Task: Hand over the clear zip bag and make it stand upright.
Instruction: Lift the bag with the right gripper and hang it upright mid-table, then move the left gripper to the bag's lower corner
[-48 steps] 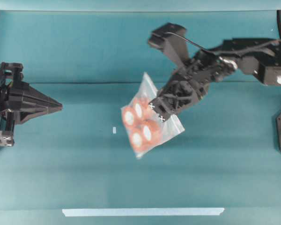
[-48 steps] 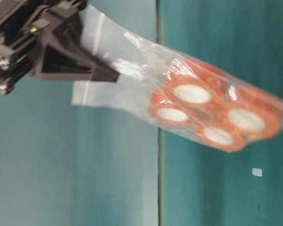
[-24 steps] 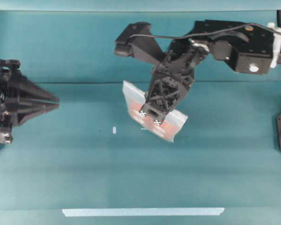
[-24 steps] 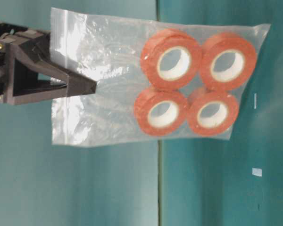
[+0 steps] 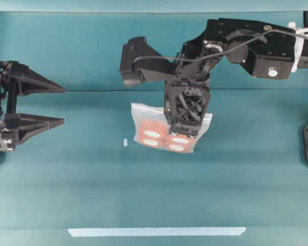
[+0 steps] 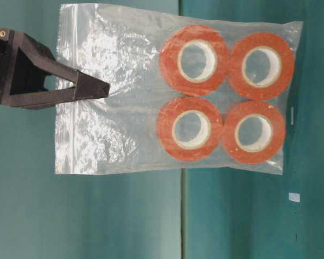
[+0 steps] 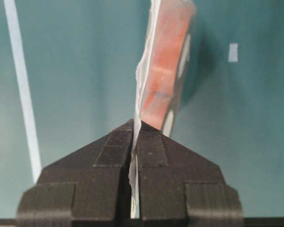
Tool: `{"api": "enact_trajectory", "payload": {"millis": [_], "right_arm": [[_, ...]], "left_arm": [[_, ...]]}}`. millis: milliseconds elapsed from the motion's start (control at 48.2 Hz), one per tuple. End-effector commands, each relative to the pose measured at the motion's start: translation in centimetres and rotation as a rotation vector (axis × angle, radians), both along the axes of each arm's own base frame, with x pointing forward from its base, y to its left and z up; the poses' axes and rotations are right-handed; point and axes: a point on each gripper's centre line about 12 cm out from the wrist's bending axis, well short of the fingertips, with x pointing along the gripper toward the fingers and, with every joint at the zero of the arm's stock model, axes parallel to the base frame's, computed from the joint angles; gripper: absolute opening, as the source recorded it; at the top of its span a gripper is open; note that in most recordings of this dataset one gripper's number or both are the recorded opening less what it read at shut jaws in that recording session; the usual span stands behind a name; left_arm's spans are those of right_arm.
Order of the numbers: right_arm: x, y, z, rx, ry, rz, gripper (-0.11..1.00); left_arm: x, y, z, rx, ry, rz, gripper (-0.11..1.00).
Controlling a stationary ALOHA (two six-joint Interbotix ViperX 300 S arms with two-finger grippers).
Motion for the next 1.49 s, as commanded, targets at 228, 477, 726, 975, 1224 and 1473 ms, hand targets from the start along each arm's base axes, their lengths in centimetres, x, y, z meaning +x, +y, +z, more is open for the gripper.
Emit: {"api": "enact_trajectory", "payload": {"millis": [228, 477, 726, 975, 1224, 1473], "right_arm": [[0.4, 0.2, 0.2, -0.028, -0.035, 0.087, 0.00], [0.6, 0.1, -0.2, -0.039, -0.043, 0.120, 0.00], [1.1, 0.1, -0.1, -0.050, -0.082, 0.109, 0.00], [1.2, 0.1, -0.2, -0.050, -0.081, 0.107, 0.00], [1.3, -0.1, -0.3, -0.064, -0.087, 0.110, 0.00], [1.0, 0.5, -1.3, -0.070, -0.067, 0.125, 0.00]], "left_arm": [[0.1, 0.1, 0.3, -0.002, 0.000, 0.006, 0.93], [0.0, 0.3, 0.1, -0.004, 0.015, 0.013, 0.93], [0.0, 0.3, 0.1, -0.006, 0.015, 0.013, 0.93], [0.1, 0.3, 0.1, -0.006, 0.017, 0.013, 0.93], [0.1, 0.3, 0.1, -0.006, 0.017, 0.013, 0.93], [0.1, 0.3, -0.7, -0.009, 0.041, 0.013, 0.93]]}}
